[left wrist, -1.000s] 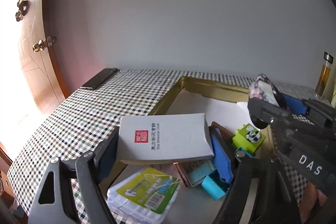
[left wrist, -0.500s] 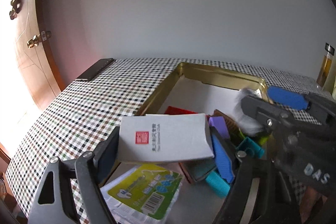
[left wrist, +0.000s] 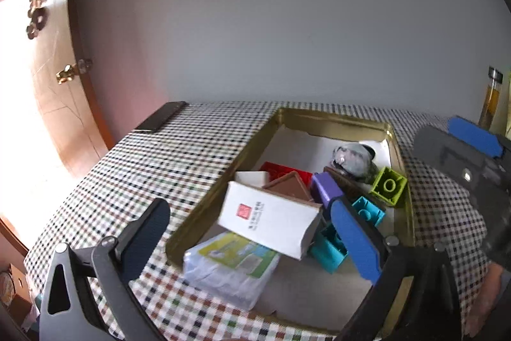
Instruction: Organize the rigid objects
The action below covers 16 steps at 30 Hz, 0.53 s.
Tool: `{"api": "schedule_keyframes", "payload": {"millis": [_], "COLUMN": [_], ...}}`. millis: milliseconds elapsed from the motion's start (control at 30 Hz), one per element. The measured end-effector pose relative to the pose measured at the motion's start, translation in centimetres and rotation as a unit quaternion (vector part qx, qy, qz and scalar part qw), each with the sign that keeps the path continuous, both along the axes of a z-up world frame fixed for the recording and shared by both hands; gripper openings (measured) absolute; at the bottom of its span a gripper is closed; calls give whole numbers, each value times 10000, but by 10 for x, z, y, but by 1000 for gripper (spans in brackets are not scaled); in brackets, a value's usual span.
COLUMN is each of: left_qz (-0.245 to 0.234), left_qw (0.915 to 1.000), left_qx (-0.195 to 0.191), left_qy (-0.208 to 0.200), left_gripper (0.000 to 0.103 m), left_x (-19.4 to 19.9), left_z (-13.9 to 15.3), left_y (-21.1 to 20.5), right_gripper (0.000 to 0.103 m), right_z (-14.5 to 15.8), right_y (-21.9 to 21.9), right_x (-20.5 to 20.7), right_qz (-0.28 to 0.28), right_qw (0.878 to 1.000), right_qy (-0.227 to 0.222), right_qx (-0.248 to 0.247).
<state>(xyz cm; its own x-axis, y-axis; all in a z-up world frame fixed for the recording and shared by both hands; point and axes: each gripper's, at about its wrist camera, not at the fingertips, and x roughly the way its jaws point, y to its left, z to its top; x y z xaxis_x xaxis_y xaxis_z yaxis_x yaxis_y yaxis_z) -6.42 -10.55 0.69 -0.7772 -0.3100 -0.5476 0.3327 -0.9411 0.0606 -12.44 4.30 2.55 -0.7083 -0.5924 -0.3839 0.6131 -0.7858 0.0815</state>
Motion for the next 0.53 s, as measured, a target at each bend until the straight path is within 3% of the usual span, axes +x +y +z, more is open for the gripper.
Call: {"api": "schedule_keyframes", "payload": {"millis": [533], "left_qz": [303], "left_qw": [9992], "left_qx": [-79], "left_qy": [229], "left_gripper": [102], "left_x": [22], "left_z": [15], "left_y": [-12], "right_gripper": [80], "right_z": [10], "right_y": [19], "right_x": [28], "right_qz": [80], "right_qw": [9997], "right_qy": [172], "right_qx": [-184]}}
